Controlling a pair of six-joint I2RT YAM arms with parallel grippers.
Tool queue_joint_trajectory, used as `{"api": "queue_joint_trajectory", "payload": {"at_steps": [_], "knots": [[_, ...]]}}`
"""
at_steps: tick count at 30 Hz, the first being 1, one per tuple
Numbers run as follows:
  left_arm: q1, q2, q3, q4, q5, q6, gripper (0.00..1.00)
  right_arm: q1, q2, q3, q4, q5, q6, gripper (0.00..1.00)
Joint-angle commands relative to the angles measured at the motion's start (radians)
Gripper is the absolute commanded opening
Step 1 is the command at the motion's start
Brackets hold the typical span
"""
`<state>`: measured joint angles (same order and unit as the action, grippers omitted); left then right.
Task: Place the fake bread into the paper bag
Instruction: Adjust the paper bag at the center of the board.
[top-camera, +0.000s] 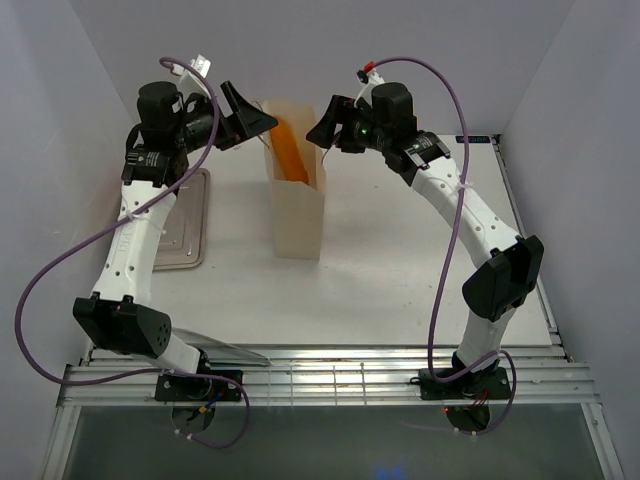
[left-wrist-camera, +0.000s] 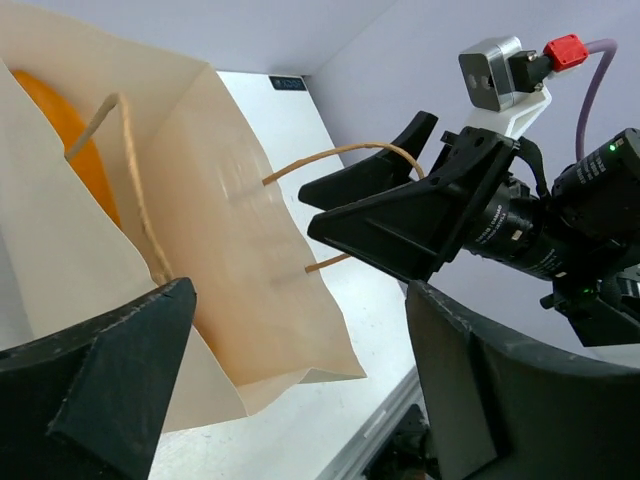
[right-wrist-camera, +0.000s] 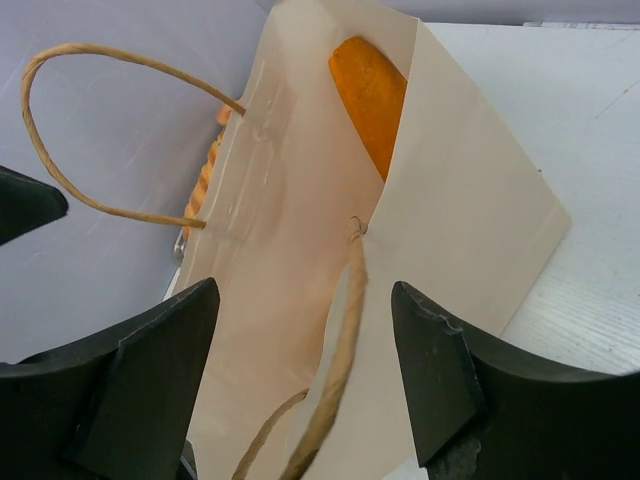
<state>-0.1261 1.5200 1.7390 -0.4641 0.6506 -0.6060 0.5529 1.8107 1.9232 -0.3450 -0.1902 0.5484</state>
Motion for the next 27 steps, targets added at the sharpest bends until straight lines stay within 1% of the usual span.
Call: {"api": "queue_joint_trajectory", "payload": {"at_steps": [1,3,7,11,12,13,14,15,17,19,21,22,24,25,26,27], "knots": [[0.003,-0.037,0.036,-0.086,-0.071,0.031,0.98,0.002,-0.054,0.017,0.006,-0.023,-0.059,0.76],[0.003,-0.05,0.036,-0.111,-0.12,0.037,0.98,0.002,-0.057,0.019,0.003,-0.026,-0.07,0.76],[0.005,-0.09,0.027,-0.212,-0.219,0.049,0.98,0.002,-0.065,0.019,-0.006,-0.034,-0.097,0.76],[0.003,-0.174,0.019,-0.31,-0.388,0.051,0.98,0.002,-0.079,0.011,-0.023,-0.022,-0.119,0.78],[0.003,-0.214,0.019,-0.355,-0.46,0.031,0.98,0.002,-0.091,0.005,-0.028,-0.014,-0.129,0.85],[0.003,-0.234,0.022,-0.381,-0.492,0.019,0.98,0.002,-0.097,0.0,-0.029,-0.008,-0.134,0.93],[0.005,-0.253,0.019,-0.405,-0.52,0.002,0.98,0.002,-0.105,-0.013,-0.029,-0.005,-0.139,0.96],[0.003,-0.286,0.002,-0.432,-0.555,-0.029,0.98,0.004,-0.114,-0.021,-0.029,0.0,-0.146,0.94],[0.005,-0.314,-0.027,-0.516,-0.583,-0.058,0.98,0.002,-0.143,-0.045,-0.026,0.015,-0.154,0.91],[0.003,-0.355,-0.105,-0.6,-0.624,-0.101,0.98,0.002,-0.171,-0.061,-0.026,0.024,-0.157,0.9],[0.005,-0.394,-0.189,-0.637,-0.635,-0.145,0.98,0.001,-0.191,-0.088,-0.028,0.028,-0.157,0.9],[0.005,-0.447,-0.293,-0.646,-0.67,-0.185,0.98,0.001,-0.206,-0.093,-0.032,0.031,-0.156,0.9],[0.003,-0.501,-0.39,-0.65,-0.677,-0.224,0.98,0.001,-0.22,-0.108,-0.063,0.037,-0.15,0.9],[0.003,-0.526,-0.465,-0.65,-0.677,-0.239,0.98,0.001,-0.241,-0.115,-0.077,0.047,-0.146,0.9],[0.005,-0.562,-0.492,-0.65,-0.675,-0.254,0.97,0.001,-0.255,-0.127,-0.086,0.051,-0.139,0.9],[0.003,-0.578,-0.509,-0.653,-0.68,-0.261,0.96,0.001,-0.293,-0.174,-0.095,0.052,-0.137,0.9]]}}
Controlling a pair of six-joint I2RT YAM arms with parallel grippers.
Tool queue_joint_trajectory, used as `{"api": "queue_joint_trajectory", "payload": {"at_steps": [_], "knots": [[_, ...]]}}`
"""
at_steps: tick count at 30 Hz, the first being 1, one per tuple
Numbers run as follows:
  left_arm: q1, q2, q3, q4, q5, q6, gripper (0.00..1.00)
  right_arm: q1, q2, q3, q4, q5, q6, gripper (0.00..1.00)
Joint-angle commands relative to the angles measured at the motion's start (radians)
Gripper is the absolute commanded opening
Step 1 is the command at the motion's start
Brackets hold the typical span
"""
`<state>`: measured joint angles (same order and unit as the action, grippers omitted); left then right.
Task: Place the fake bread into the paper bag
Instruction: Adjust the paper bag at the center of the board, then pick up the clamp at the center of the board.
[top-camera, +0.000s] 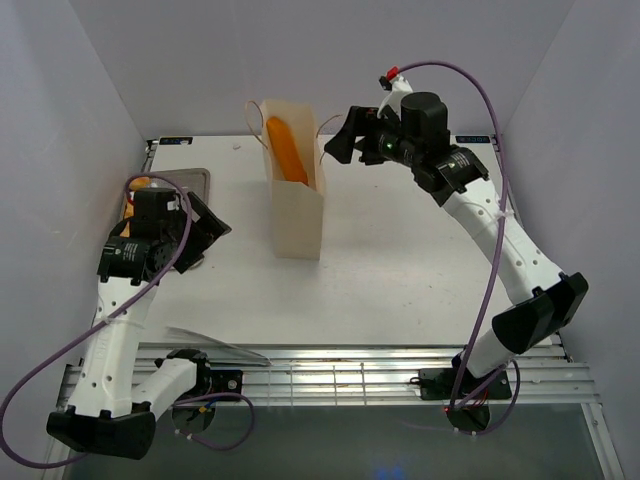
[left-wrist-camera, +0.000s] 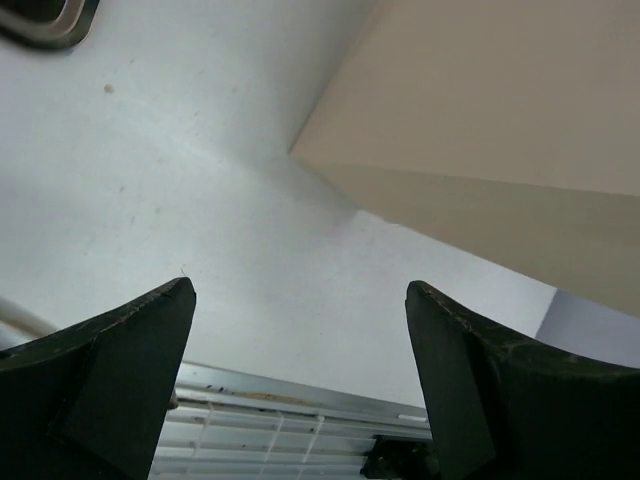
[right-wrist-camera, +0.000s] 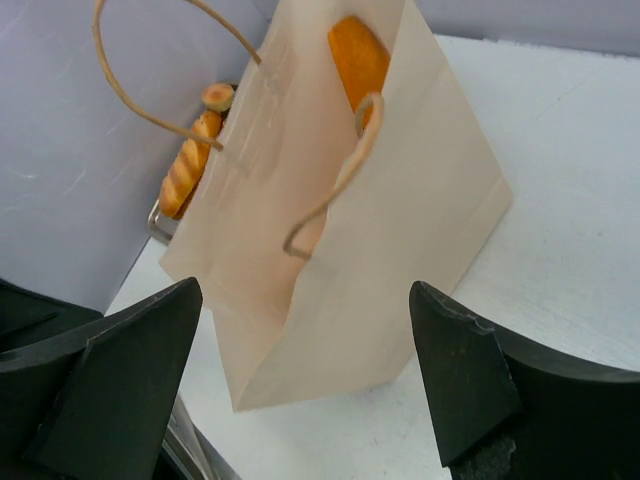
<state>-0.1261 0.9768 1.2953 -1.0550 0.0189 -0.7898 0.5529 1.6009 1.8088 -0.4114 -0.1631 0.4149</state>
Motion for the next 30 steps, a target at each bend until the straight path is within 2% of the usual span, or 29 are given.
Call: {"api": "queue_joint_trajectory", "payload": {"at_steps": [1,6,12,15,18,20,22,25,30], "knots": [[0.003,-0.047,-0.074,-0.068,-0.054,-0.083,0.96,0.001,-0.111,-0.092,-0.029,0.03,-0.001,0.9],[0.003,-0.058,-0.015,-0.072,-0.071,-0.092,0.93,0.001,-0.297,-0.308,-0.032,0.069,-0.005,0.9],[0.005,-0.041,0.088,-0.086,-0.146,-0.094,0.92,0.019,-0.534,-0.623,-0.093,-0.026,-0.03,0.97],[0.003,-0.052,0.113,-0.096,-0.178,-0.094,0.9,0.053,-0.677,-0.767,-0.115,-0.073,-0.047,0.84],[0.003,-0.061,0.121,-0.097,-0.195,-0.086,0.9,0.131,-0.722,-0.886,-0.072,-0.209,-0.05,0.76],[0.003,-0.063,0.124,-0.094,-0.198,-0.086,0.89,0.264,-0.723,-0.928,-0.034,-0.202,-0.027,0.74],[0.003,-0.064,0.13,-0.094,-0.203,-0.085,0.89,0.412,-0.675,-0.954,0.026,-0.143,-0.022,0.72],[0.003,-0.073,0.133,-0.094,-0.195,-0.092,0.89,0.565,-0.554,-0.942,0.104,-0.087,-0.034,0.72],[0.003,-0.116,0.154,-0.099,-0.204,-0.097,0.86,0.677,-0.307,-0.896,0.246,-0.072,-0.12,0.73]]}}
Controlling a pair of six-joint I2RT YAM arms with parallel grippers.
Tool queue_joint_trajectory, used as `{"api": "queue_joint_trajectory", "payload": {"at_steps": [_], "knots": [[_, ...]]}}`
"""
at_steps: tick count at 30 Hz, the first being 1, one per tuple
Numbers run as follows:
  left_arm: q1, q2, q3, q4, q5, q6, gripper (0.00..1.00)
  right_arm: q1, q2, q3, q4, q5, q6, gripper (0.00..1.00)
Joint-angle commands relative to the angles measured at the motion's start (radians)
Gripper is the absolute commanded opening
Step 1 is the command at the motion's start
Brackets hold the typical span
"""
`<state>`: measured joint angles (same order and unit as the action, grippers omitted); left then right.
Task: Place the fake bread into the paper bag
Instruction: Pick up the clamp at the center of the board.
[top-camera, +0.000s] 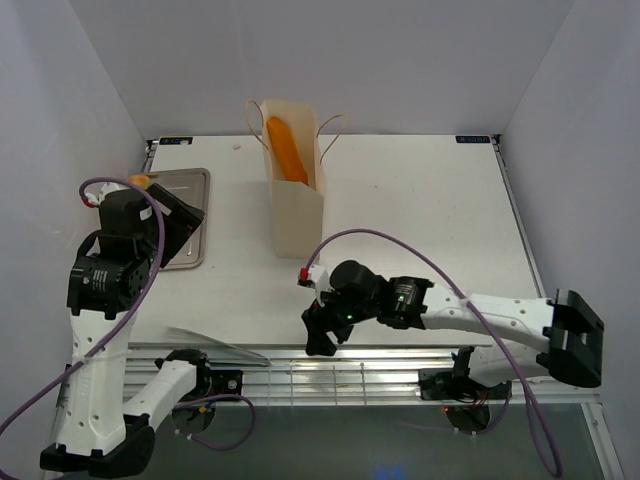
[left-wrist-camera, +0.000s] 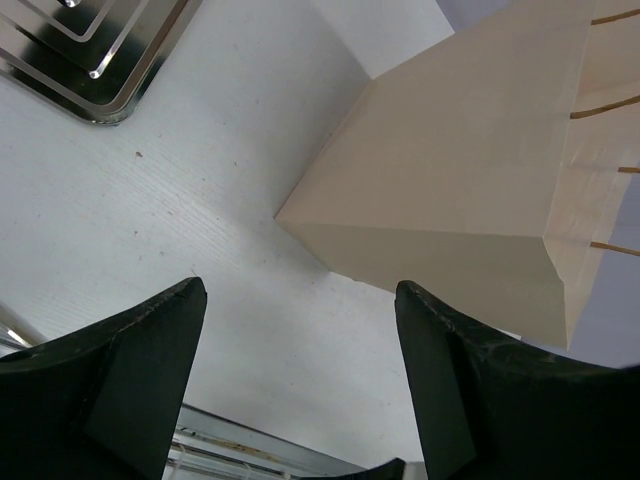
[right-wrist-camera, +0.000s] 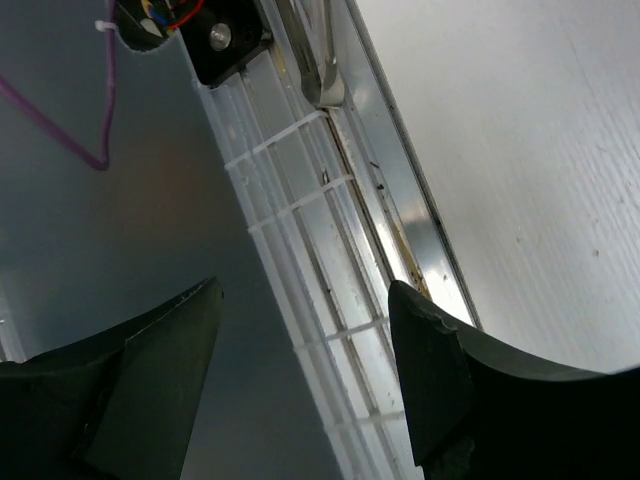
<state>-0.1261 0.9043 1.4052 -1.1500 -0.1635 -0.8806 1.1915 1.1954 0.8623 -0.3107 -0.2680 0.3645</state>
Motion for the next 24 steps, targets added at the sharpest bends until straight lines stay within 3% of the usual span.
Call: {"api": "queue_joint_trajectory", "payload": {"at_steps": [1,6,9,24], "knots": [[0.005,-0.047,0.049,-0.005,-0.019,-0.004,0.86,0.052,0.134,0.072,0.186,0.045,-0.09,0.73],[0.003,-0.068,0.058,-0.011,0.008,-0.008,0.84,0.056,0.353,0.135,0.338,0.043,-0.174,0.68],[0.003,-0.085,0.051,-0.01,0.015,-0.017,0.83,0.062,0.441,0.162,0.456,0.023,-0.193,0.57],[0.003,-0.096,0.008,0.009,0.033,0.012,0.82,0.152,0.772,0.438,0.509,-0.008,-0.303,0.47]]}}
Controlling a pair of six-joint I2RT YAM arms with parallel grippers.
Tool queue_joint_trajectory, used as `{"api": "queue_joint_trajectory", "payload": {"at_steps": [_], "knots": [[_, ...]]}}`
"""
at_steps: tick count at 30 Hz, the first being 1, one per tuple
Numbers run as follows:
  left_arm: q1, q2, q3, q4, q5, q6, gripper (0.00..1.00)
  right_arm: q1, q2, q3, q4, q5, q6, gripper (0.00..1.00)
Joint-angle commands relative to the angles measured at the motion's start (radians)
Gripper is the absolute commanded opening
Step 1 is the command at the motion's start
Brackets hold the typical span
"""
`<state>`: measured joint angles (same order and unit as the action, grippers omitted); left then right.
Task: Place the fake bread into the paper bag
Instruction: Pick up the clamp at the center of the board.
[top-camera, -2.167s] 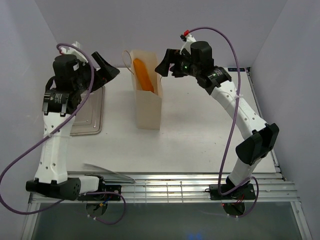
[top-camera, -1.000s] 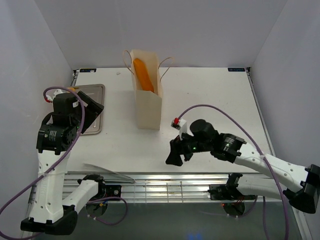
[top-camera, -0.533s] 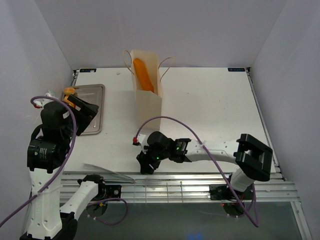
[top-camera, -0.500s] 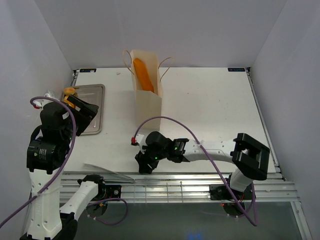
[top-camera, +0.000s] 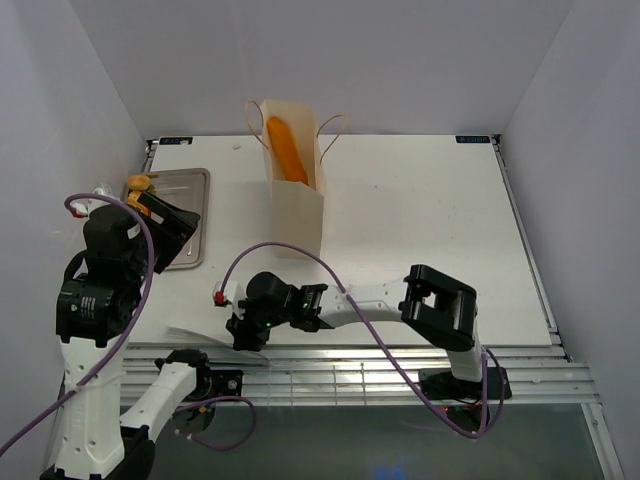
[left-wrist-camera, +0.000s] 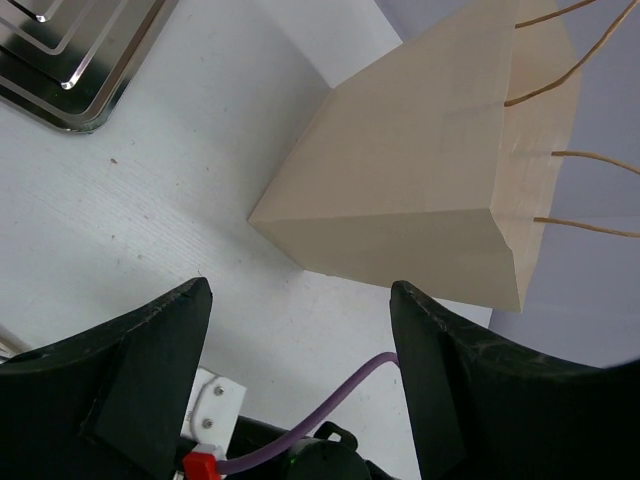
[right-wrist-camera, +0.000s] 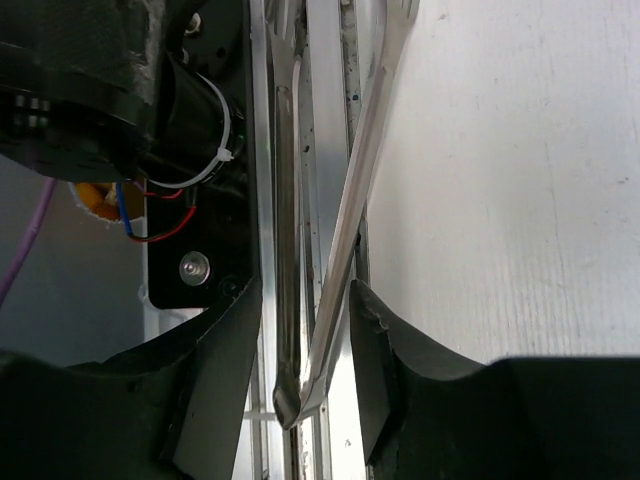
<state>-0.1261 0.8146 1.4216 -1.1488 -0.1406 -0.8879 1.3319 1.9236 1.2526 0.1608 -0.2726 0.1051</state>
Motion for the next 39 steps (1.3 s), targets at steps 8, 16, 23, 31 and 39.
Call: {"api": "queue_joint_trajectory", "payload": {"at_steps": [8,16,23,31,39], "knots": [[0.003,-0.011,-0.001,0.014,-0.004,0.041,0.82,0.027,0.149,0.117,0.025,-0.014,-0.065,0.46],[0.003,-0.011,-0.001,0.017,-0.01,0.061,0.83,0.043,0.227,0.172,-0.006,0.045,-0.084,0.34],[0.003,-0.014,-0.007,0.021,-0.013,0.069,0.83,0.049,0.239,0.165,-0.006,0.108,-0.116,0.27],[0.003,-0.015,-0.023,0.034,-0.001,0.061,0.83,0.053,0.236,0.15,-0.006,0.174,-0.156,0.13],[0.003,-0.009,-0.016,0.055,0.025,0.055,0.82,0.055,0.121,0.094,0.006,0.307,-0.142,0.08]]}}
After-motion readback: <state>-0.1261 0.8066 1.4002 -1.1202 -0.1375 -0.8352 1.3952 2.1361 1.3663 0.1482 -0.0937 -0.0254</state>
